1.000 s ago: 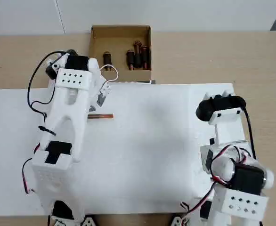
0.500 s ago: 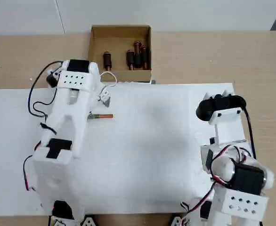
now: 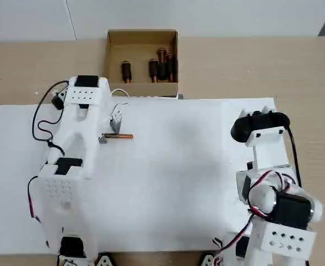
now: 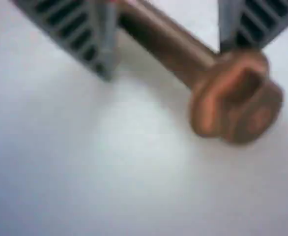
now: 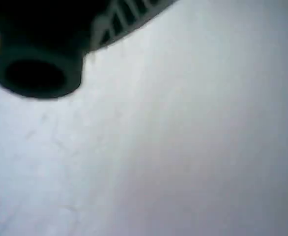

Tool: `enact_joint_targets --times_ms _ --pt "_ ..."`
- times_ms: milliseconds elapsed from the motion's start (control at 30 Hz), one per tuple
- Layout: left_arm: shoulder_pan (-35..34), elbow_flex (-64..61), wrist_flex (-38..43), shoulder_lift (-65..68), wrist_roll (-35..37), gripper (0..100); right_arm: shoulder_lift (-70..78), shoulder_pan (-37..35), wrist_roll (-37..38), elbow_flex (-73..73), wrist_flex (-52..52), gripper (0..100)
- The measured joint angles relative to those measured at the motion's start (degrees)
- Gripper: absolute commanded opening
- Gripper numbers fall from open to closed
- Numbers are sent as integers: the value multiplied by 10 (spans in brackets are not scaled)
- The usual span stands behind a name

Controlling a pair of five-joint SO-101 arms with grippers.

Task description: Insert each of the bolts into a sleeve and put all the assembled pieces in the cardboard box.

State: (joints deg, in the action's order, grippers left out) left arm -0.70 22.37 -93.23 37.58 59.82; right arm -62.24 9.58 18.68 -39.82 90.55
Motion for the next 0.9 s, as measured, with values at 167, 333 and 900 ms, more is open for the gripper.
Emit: enact_joint_targets --times_ms 167,333,900 --pt "-1 0 1 7 0 6 0 0 0 0 0 4" --pt "-1 1 1 9 0 6 0 0 0 0 0 4" --pt "10 172 -60 -31 -121 6 0 0 0 1 0 6"
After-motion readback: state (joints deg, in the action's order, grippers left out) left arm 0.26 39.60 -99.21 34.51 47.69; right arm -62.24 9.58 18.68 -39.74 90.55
